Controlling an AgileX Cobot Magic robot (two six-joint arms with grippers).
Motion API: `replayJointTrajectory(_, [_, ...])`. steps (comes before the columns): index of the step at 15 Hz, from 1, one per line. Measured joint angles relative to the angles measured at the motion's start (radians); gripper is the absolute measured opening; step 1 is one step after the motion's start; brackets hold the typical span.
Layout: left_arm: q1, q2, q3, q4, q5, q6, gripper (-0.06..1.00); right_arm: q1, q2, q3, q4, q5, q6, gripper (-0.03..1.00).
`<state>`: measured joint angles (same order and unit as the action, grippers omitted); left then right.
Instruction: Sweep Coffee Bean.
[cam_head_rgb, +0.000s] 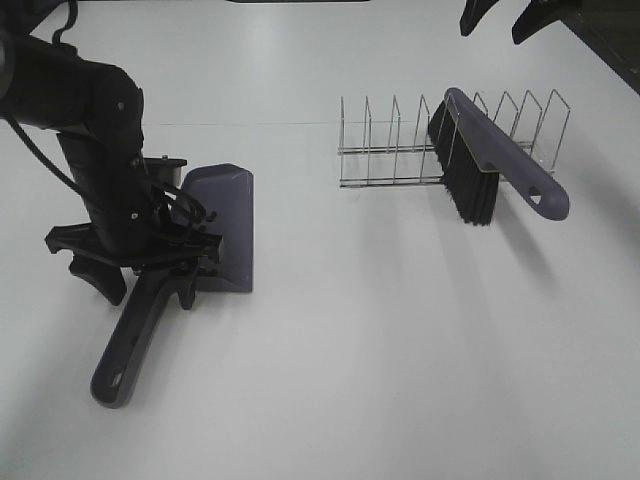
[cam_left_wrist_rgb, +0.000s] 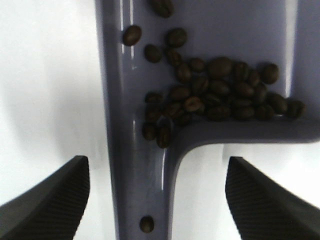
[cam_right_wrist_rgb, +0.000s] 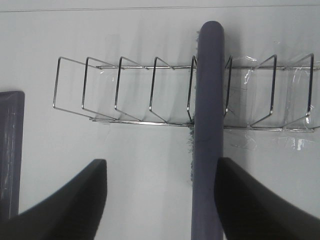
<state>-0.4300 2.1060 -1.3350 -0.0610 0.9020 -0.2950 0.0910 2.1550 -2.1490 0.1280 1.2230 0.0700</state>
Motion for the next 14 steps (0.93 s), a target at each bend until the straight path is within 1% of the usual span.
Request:
replayJointTrajectory(2, [0.010,-0.030,-0.033,-0.001,0.056,0.028,0.68,0.000,-0.058,0.051,0.000,0.000,-0.001,0.57])
replayJointTrajectory(3, [0.034,-0.050,-0.046,-0.003,0.075,0.029,0.68,0.000,-0.092,0.093,0.000,0.000,-0.003,0.57])
replayJointTrajectory(7, [0.209,-0.168,-0.086,0.000,0.098,0.060,0.68,0.000,-0.271,0.333,-0.003,-0.001,-0.019,0.57])
replayJointTrajectory(9, [0.268,-0.244,-0.086,0.003,0.128,0.097,0.68,0.000,-0.368,0.471,-0.005,-0.001,-0.029,0.57])
replayJointTrajectory(11, [0.285,-0.325,-0.086,0.036,0.188,0.118,0.68,0.000,-0.494,0.613,-0.021,-0.001,-0.040,0.57])
replayJointTrajectory(12, [0.288,-0.371,-0.080,0.061,0.201,0.119,0.68,0.000,-0.556,0.678,-0.024,-0.001,-0.048,0.57])
replayJointTrajectory(13, [0.288,-0.485,-0.035,0.094,0.206,0.119,0.68,0.000,-0.691,0.798,-0.029,-0.001,-0.049,0.57])
replayJointTrajectory(14, [0.288,-0.547,0.004,0.097,0.206,0.121,0.68,0.000,-0.755,0.847,-0.036,-0.001,-0.054,0.57])
